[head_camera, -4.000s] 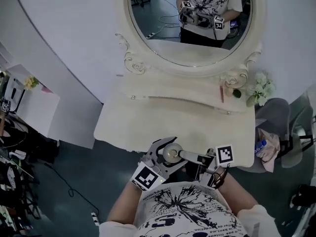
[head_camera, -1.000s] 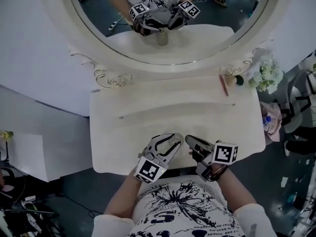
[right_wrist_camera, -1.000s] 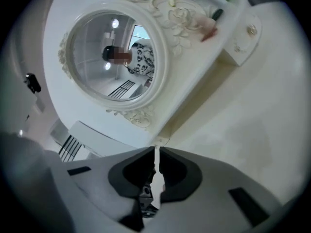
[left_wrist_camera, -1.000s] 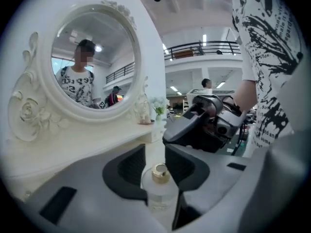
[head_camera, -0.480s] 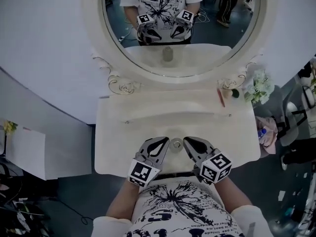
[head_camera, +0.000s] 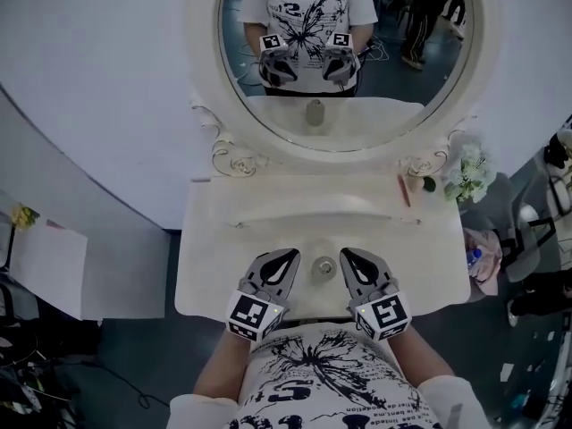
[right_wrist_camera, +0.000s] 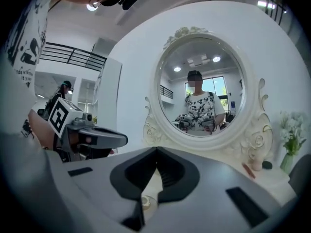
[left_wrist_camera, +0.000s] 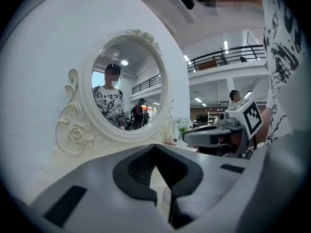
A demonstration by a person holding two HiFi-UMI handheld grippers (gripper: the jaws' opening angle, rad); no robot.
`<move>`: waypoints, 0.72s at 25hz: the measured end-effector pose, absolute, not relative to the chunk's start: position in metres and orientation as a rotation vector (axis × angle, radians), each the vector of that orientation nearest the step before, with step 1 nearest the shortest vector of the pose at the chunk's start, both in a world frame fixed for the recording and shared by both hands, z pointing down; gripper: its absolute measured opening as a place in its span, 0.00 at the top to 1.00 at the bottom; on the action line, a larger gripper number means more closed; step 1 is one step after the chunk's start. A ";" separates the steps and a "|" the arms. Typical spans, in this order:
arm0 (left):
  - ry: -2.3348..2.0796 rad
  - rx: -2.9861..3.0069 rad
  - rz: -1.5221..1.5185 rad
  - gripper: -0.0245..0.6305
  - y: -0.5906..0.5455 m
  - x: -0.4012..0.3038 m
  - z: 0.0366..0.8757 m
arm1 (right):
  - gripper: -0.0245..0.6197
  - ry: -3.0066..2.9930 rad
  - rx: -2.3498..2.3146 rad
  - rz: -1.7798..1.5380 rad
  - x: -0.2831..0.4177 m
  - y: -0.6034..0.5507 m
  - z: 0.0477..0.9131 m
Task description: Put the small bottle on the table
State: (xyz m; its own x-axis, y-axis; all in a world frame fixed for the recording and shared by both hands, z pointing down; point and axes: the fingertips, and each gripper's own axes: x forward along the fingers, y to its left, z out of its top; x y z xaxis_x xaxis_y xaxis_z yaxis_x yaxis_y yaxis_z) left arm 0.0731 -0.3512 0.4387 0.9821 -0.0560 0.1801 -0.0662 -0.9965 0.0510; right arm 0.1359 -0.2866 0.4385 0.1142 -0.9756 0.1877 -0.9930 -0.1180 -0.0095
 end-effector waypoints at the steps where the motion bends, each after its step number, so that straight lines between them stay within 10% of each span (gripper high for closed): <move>1: -0.101 3.063 0.268 0.93 -0.352 0.072 0.437 | 0.93 -2.013 2.240 0.225 0.134 -0.287 0.438; 18: -0.118 3.105 0.256 0.93 -0.355 0.067 0.429 | 0.94 -2.016 2.230 0.208 0.134 -0.292 0.433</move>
